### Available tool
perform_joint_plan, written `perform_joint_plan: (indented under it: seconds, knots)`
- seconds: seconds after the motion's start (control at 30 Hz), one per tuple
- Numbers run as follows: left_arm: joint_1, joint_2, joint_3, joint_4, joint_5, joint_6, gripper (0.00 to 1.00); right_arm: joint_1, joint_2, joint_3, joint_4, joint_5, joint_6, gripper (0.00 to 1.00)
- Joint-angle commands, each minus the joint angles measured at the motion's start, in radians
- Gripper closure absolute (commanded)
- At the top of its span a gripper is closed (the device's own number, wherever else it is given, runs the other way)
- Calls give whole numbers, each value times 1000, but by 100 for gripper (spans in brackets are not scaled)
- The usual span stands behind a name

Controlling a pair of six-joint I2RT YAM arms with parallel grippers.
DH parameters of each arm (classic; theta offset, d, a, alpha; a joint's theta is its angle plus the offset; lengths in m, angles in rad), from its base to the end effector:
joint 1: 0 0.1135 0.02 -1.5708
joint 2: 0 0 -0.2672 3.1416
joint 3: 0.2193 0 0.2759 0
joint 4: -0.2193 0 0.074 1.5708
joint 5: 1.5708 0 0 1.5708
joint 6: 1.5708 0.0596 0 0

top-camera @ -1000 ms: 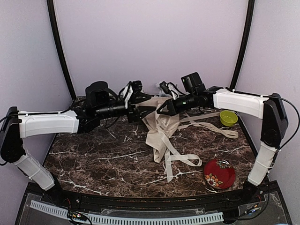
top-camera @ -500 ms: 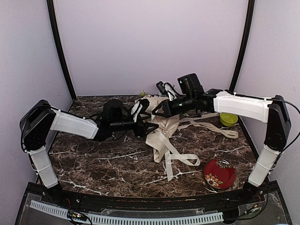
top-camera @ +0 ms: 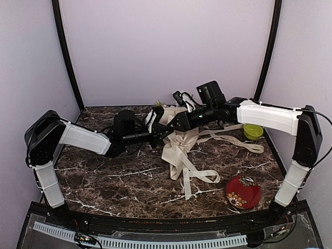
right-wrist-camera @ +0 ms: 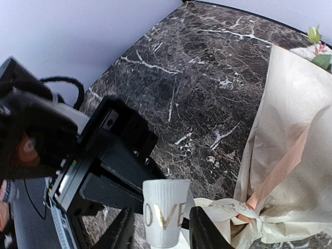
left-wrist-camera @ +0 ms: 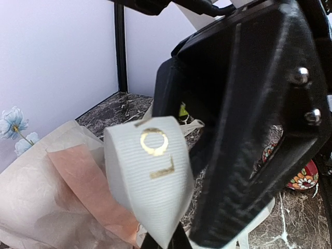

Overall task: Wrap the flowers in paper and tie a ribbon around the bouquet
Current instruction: Cross the half-tied ribbon over the folded bouquet.

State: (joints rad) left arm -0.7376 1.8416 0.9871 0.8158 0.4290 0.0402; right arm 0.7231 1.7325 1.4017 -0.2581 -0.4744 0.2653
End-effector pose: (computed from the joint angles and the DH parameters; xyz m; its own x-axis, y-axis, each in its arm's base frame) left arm 0.3102 -0.3154 0.2023 0.0083 0.0418 -0.9991 0.9196 0.3921 0.0241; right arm 0.3140 0.3134 0.2760 -0.6309 -0.2457 -0.7359 -0.7337 0.4974 0.4629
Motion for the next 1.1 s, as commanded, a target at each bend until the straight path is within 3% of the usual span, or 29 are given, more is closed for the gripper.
perform_joint_plan:
  seconds: [0.0,0.07,0.13,0.33,0.43,0.73,1.07]
  knots:
    - [4,-9,-35,73,10,-11,100,-52,-2,56,-54,-38,-78,49]
    - [4,-11,-42,80,16,-10,100,-98,0,56,-55,-72,-84,45]
    - [4,-12,-43,81,26,-8,100,-140,11,46,-32,-119,-78,49]
    - [4,-15,-51,98,62,1,100,-165,182,167,-170,-140,-205,87]
    - [4,-17,-55,100,83,6,100,-166,254,210,-223,-111,-261,95]
    - [4,-22,-60,108,116,13,100,-166,410,312,-309,-236,-379,98]
    - [19,-4,-67,132,125,10,100,-166,475,329,-459,-557,-576,90]
